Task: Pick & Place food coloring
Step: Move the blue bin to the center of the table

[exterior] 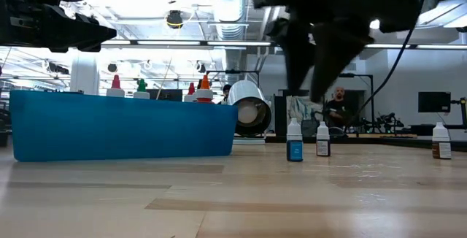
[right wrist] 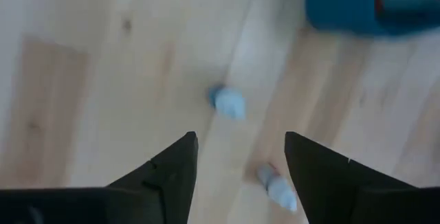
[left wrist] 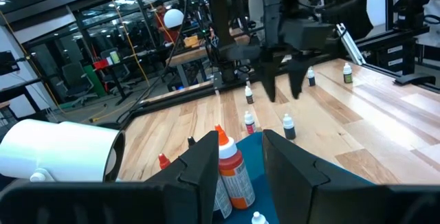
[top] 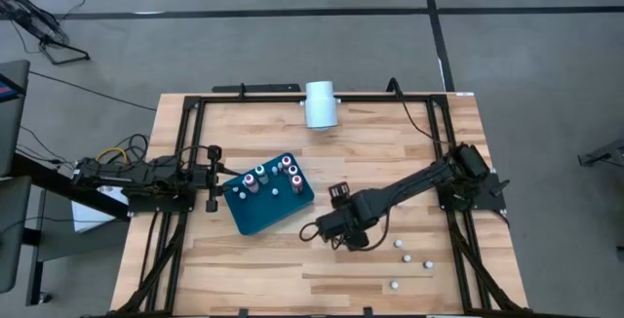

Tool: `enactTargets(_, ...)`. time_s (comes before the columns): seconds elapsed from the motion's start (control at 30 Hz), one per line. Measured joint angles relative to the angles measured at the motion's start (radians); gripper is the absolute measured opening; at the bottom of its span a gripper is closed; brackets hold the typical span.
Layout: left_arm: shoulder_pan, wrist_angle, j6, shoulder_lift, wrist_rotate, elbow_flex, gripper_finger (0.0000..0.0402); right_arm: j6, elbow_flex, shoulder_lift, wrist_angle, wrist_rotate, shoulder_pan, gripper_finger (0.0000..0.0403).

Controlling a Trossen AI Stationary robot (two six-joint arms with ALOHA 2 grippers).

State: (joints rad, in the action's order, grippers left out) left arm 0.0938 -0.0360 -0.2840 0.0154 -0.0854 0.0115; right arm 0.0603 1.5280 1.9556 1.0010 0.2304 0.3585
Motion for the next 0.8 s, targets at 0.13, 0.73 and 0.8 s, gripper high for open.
enactTargets(0.13,0.000,0.000,0.000,0.000,0.000,0.000,0.0105,0.001,0.028,-0.018,-0.112,-0.027,0.006,0.0202)
enactTargets(0.73,0.000,0.000,0.000,0.000,0.000,0.000,0.0105,0.409,0.107,0.061,-0.283,-0.075,-0.107,0.0179)
enactTargets(0.8,0.000,0.000,0.000,0.000,0.000,0.000,0.0105,0.423,0.106,0.062,-0.289,-0.075,-0.127,0.0176)
